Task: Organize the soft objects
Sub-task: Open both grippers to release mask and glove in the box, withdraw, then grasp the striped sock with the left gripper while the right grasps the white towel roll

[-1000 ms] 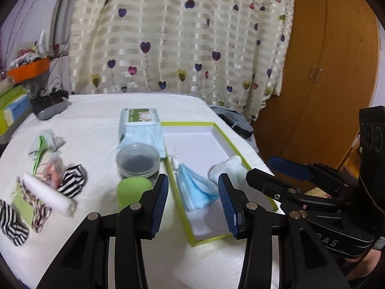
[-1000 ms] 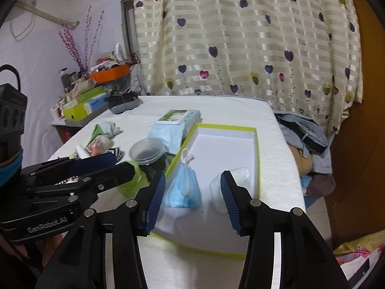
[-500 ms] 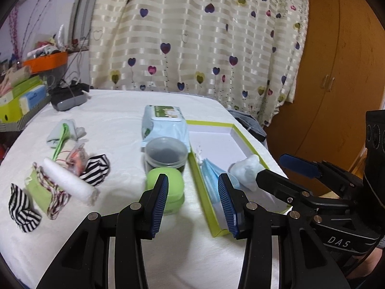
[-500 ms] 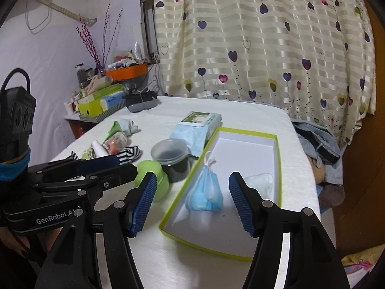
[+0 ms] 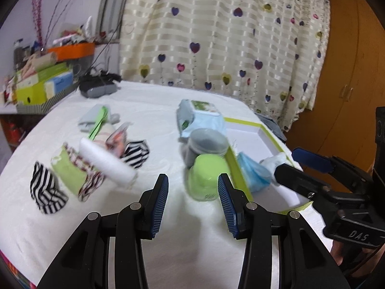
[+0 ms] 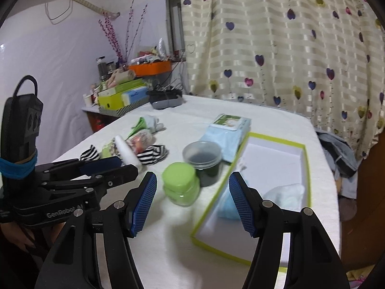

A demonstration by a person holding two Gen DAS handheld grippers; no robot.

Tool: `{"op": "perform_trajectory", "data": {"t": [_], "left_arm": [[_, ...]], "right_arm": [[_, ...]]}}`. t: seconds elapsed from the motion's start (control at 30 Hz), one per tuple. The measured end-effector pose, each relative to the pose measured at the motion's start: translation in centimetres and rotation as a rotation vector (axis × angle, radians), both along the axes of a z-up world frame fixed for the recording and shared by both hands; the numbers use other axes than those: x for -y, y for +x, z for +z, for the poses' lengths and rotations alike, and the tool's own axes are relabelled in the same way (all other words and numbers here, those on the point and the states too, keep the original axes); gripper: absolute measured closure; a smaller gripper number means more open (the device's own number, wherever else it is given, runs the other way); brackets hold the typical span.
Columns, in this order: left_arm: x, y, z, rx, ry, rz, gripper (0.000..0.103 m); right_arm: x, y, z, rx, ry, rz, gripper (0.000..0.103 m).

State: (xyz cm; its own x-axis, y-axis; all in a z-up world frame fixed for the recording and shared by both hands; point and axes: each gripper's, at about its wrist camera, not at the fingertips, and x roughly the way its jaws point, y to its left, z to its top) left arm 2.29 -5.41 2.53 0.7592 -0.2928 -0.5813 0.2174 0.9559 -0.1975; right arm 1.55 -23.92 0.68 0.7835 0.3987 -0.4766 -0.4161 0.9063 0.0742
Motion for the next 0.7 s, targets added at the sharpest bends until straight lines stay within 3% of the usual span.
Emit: {"op": "perform_trajectory", "data": {"t": [0.27,0.5,0.7], "left_arm": [[-2.8,-0.1,-1.0,-0.051,-0.051,0.036,0.061],[-3.9,-0.1,-1.4,-0.059,-0.050,0.059,0.061],[-6.3,0.2,-1.9,-0.070,-0.066,0.134,0.061]], "right_arm": [[-2.6,0.1,-0.2,-0.012,-0.001,0.082,0.040],[-4.7,0.8,-0.7,-0.031,-0.022,0.130,0.040],[-6.9,1.6,-1.1,-0.053,-0.027,0.211,0.040]]}}
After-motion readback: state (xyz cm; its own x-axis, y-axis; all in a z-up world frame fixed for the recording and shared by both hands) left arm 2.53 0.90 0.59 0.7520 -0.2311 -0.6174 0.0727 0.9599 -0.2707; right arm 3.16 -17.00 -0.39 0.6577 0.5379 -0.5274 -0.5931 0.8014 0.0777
